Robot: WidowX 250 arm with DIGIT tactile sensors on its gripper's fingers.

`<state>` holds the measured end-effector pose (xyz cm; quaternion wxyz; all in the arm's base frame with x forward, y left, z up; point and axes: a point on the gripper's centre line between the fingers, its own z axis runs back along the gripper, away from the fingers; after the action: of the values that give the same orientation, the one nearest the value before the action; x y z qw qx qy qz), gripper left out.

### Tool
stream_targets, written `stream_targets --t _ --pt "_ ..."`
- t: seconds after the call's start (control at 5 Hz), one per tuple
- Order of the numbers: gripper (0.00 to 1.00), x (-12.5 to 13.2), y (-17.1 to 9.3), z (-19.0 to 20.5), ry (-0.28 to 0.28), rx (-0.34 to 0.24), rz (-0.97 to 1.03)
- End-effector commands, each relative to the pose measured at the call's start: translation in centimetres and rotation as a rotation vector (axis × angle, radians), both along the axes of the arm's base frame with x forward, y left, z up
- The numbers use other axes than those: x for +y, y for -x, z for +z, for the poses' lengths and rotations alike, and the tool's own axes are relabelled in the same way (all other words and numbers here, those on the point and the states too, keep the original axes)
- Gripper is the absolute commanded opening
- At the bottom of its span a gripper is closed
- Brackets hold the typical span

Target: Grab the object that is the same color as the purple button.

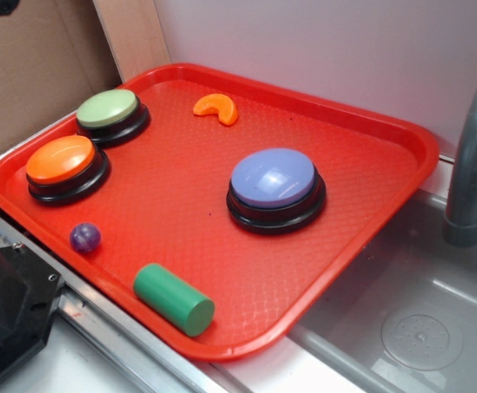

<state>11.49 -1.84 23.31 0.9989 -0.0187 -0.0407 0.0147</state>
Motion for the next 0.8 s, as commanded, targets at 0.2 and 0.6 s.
stream_targets --t 0.2,0.6 --pt "1.00 0.4 -1.2 -6.3 0.025 -0.012 0.044" --pt "1.00 1.1 -2.0 -12.0 -0.034 0.042 0.129"
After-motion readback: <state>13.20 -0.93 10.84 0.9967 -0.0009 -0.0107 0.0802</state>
